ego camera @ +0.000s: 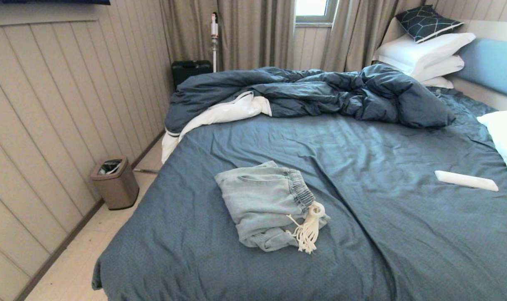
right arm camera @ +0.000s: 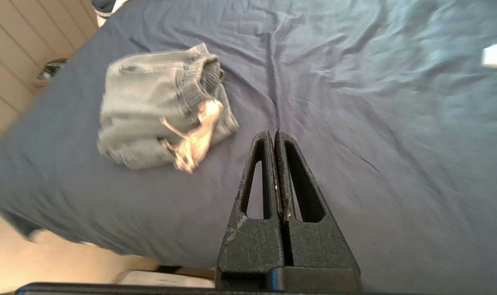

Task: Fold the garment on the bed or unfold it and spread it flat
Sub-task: Unford the blue shorts

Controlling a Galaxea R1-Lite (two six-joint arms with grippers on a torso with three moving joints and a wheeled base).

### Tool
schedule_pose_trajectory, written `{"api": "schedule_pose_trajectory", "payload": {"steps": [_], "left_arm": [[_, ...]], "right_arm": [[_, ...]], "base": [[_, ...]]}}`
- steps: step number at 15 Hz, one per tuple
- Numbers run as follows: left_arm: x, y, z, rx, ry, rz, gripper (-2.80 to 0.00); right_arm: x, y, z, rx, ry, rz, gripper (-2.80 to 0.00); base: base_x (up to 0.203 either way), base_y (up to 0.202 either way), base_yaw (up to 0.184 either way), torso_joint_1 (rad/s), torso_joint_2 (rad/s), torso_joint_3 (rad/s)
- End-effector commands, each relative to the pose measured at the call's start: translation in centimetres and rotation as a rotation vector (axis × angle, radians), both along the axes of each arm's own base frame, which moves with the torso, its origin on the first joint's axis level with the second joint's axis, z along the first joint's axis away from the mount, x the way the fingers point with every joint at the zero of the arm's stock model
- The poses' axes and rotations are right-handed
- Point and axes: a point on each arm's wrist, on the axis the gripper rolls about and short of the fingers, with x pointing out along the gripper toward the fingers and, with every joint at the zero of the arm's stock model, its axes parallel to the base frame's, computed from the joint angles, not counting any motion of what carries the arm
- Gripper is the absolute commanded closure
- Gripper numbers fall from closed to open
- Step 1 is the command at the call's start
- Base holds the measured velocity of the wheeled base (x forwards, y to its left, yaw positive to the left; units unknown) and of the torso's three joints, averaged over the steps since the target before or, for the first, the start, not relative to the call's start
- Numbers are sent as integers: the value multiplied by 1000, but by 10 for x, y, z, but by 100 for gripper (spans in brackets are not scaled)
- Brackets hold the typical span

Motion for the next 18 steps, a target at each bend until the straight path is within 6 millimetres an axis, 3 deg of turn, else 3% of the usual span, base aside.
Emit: {"api": "schedule_pose_trajectory", "payload": {"steps": [1, 3, 5, 8, 11, 14, 16, 18], "left_arm": [[0, 0, 0, 0, 1, 1, 0], [0, 0, 1, 8, -2, 1, 0], [-3, 0, 13, 19, -13, 6, 0], [3, -1, 75, 8, 55, -22, 0], [64, -3, 145, -25, 259, -125, 0], [149, -22, 209, -71, 438, -294, 0], [202, -60, 223, -82, 588, -413, 0], [248, -107, 215, -84, 730, -477, 0]], "right_arm": [[68, 1, 12, 44, 184, -4, 0], [118, 4, 21, 137, 285, -17, 0], [162, 8, 16, 220, 397, -35, 0], [205, 11, 4, 313, 497, -50, 0], [231, 4, -4, 365, 542, -52, 0], [250, 2, -5, 388, 526, -52, 0], [259, 3, -3, 393, 511, -48, 0], [264, 3, -6, 393, 512, -47, 0]], "base": [[0, 0, 0, 0, 0, 0], [0, 0, 0, 0, 0, 0], [0, 0, 0, 0, 0, 0], [0, 0, 0, 0, 0, 0], [0, 0, 0, 0, 0, 0], [0, 0, 0, 0, 0, 0], [0, 0, 0, 0, 0, 0], [0, 0, 0, 0, 0, 0]]}}
